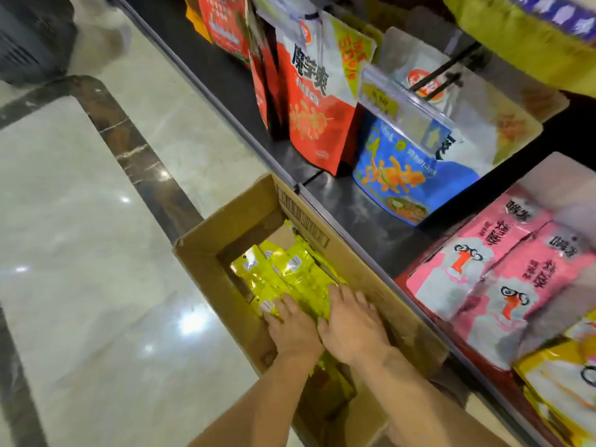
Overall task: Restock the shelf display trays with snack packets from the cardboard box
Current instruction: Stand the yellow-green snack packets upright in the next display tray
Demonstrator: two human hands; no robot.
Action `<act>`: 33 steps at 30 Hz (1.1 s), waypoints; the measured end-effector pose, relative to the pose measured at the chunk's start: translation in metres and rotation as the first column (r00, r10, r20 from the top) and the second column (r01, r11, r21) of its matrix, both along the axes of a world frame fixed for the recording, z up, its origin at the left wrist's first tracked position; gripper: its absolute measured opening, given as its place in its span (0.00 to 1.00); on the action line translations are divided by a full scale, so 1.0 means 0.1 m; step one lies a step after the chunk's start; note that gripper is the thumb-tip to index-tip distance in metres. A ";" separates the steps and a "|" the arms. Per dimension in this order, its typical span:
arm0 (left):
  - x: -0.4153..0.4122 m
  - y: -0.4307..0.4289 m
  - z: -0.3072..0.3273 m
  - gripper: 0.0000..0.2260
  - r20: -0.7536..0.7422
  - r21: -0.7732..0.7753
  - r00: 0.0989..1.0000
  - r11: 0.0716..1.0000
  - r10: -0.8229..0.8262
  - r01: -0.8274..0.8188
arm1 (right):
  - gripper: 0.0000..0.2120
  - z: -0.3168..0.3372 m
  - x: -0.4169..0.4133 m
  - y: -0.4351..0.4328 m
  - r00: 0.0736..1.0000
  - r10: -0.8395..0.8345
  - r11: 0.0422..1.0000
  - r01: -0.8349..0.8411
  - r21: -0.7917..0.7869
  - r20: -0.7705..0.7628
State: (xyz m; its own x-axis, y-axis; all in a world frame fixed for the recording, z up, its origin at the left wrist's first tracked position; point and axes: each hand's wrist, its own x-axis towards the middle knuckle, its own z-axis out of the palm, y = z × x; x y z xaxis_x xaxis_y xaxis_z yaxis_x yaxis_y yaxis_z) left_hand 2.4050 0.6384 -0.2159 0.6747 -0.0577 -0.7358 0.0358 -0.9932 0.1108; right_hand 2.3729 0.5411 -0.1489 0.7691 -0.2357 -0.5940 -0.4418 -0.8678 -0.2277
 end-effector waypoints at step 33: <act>-0.05 0.05 0.10 0.20 0.114 -0.583 0.631 0.566 0.768 -0.583 | 0.24 -0.52 -0.24 -0.12 0.988 -0.133 0.987 0.139 0.081 -0.076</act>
